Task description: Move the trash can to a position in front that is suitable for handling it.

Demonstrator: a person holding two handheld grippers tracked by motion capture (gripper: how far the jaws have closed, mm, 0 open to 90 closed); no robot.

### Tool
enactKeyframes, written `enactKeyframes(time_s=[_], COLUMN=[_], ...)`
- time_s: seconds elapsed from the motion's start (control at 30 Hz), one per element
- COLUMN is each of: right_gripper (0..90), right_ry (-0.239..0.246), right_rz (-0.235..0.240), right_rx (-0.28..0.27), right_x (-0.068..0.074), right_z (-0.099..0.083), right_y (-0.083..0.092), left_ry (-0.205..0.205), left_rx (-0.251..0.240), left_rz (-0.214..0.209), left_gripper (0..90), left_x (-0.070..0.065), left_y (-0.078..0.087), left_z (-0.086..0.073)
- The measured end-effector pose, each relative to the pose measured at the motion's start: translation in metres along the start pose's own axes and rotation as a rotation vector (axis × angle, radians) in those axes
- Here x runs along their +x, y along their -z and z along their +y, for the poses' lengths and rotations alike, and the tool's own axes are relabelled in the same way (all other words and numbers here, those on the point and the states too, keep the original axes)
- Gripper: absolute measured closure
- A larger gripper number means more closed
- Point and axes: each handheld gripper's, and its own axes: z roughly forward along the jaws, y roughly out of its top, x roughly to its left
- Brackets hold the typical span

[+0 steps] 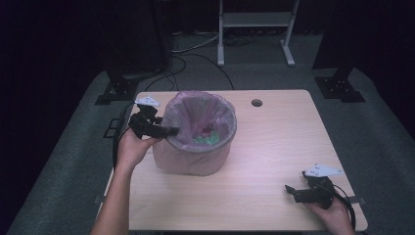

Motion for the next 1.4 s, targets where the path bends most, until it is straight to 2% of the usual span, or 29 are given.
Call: enactKeyframes(time_s=[0.03, 0.07, 0.1, 0.3, 0.47, 0.6, 0.83, 1.13, 1.23, 1.4], right_gripper=[10.3, 10.3, 10.3, 10.3, 10.3, 10.3, 10.3, 10.3, 10.3, 10.4], right_ry=[0.000, 0.000, 0.000, 0.000, -0.001, -0.001, -0.001, 0.000, 0.001, -0.001], right_rz=[0.000, 0.000, 0.000, -0.001, 0.000, 0.000, 0.000, 0.000, 0.000, -0.001], right_rx=[0.000, 0.000, 0.000, 0.000, 0.000, 0.000, 0.000, 0.000, 0.000, 0.000], right_x=[0.000, 0.000, 0.000, 0.000, 0.000, 0.000, 0.000, 0.000, 0.000, 0.000], right_z=[0.000, 0.000, 0.000, 0.000, 0.000, 0.000, 0.000, 0.000, 0.000, 0.000], right_y=[0.000, 0.000, 0.000, 0.000, 0.000, 0.000, 0.000, 0.000, 0.000, 0.000], left_ry=[0.000, -0.001, -0.008, 0.006, -0.003, -0.005, -0.027, -0.065, -0.065, -0.081], left_rx=[0.000, -0.004, -0.001, -0.002, -0.002, -0.006, 0.020, 0.059, 0.070, 0.072], left_rz=[0.000, -0.026, -0.034, -0.064, -0.100, -0.148, -0.223, -0.284, -0.306, -0.334], left_gripper=[39.3, 42.2, 43.7, 52.5, 59.6, 62.6, 67.8, 71.5, 72.3, 73.5], left_x=[0.000, -0.001, -0.001, -0.008, -0.015, -0.022, -0.039, -0.061, -0.067, -0.077], left_y=[0.000, -0.001, -0.001, -0.006, -0.011, -0.017, -0.029, -0.048, -0.053, -0.061], left_z=[0.000, 0.000, 0.001, 0.003, 0.007, 0.011, 0.022, 0.032, 0.034, 0.039])
